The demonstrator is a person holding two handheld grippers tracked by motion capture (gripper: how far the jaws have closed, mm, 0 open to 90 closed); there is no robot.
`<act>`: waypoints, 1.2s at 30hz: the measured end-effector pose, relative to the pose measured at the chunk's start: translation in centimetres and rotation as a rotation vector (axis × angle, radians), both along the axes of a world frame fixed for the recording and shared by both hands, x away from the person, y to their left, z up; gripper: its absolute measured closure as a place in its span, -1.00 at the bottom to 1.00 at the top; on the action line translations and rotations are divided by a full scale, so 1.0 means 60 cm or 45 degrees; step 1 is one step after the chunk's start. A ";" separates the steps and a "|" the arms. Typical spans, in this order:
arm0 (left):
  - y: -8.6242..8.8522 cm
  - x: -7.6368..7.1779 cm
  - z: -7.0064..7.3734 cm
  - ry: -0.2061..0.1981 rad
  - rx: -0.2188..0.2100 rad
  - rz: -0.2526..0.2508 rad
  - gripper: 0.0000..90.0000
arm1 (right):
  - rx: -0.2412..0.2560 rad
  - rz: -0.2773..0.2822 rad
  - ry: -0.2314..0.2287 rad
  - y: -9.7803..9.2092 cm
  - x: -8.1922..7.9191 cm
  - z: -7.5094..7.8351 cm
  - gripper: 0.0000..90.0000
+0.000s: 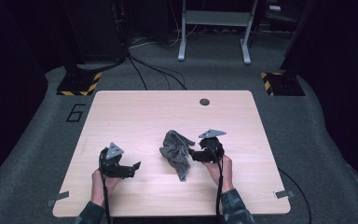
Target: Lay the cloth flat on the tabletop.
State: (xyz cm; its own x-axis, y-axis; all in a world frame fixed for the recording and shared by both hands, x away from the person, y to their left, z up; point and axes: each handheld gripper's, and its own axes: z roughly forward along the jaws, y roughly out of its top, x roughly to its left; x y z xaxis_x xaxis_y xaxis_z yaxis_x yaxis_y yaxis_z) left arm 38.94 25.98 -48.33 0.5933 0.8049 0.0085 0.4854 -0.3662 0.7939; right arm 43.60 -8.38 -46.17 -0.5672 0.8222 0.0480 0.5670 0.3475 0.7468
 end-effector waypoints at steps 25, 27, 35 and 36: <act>-0.144 0.046 0.011 -0.025 0.086 -0.257 0.71 | -0.100 0.118 0.080 0.035 0.088 -0.034 0.86; -0.134 0.053 0.008 -0.016 0.080 -0.233 0.81 | -0.093 0.102 0.090 0.031 0.083 -0.030 0.89; -0.094 0.084 -0.003 0.007 0.074 -0.155 0.89 | -0.042 0.060 0.096 0.010 0.066 -0.015 0.89; -0.088 0.089 -0.004 0.016 0.069 -0.142 0.89 | -0.038 0.064 0.081 0.005 0.058 -0.013 0.89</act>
State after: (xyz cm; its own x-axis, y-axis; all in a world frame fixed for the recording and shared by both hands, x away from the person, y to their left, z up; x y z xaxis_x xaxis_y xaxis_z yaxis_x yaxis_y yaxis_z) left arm 44.29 20.69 -48.60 0.6793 0.7326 0.0424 0.4490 -0.4606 0.7657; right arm 47.11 -8.08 -46.96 -0.6045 0.7942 0.0614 0.5940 0.3982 0.6990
